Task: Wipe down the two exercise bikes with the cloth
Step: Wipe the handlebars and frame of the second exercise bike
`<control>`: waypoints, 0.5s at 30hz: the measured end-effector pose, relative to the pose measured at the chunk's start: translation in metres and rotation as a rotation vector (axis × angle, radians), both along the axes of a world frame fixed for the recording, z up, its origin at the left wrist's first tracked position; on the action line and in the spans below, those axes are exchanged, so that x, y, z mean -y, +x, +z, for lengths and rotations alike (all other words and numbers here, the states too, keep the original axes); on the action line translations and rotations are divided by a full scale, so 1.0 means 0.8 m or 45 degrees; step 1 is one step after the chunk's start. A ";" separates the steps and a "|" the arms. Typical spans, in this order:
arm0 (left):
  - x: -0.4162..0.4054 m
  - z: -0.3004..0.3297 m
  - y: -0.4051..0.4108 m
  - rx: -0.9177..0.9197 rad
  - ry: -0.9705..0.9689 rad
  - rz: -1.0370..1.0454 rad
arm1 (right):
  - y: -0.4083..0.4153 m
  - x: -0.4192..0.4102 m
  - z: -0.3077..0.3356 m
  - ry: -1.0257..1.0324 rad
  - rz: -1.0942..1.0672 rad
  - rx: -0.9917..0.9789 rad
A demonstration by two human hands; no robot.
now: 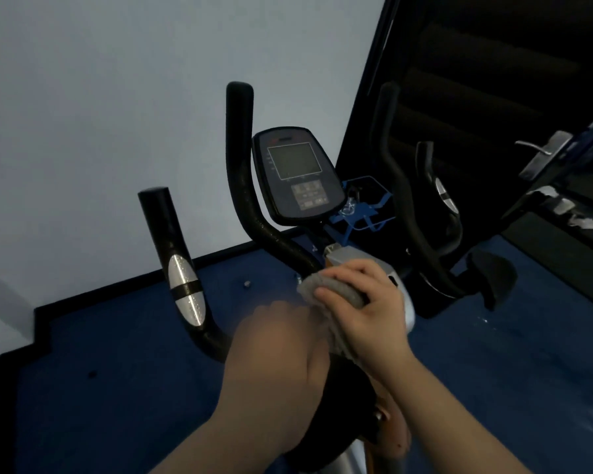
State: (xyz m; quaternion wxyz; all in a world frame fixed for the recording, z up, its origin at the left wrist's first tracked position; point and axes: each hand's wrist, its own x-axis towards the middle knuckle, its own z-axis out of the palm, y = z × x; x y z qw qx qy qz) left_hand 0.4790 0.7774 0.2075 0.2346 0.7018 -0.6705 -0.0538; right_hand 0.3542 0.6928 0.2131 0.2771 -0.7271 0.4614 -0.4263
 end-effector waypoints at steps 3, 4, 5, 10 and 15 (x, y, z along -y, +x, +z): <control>-0.002 -0.003 0.000 -0.040 -0.007 0.004 | -0.021 -0.015 -0.008 0.008 0.015 0.005; -0.003 -0.003 0.001 -0.059 -0.008 0.006 | -0.032 -0.026 -0.011 0.012 0.008 0.026; -0.003 -0.002 0.002 -0.069 -0.017 0.010 | -0.038 -0.034 -0.012 0.014 -0.008 0.049; 0.007 0.018 0.029 -0.216 -0.176 0.083 | 0.016 0.030 0.010 -0.166 0.128 -0.072; 0.039 0.062 0.117 -0.244 -0.575 0.481 | -0.004 0.041 0.007 -0.159 0.279 -0.098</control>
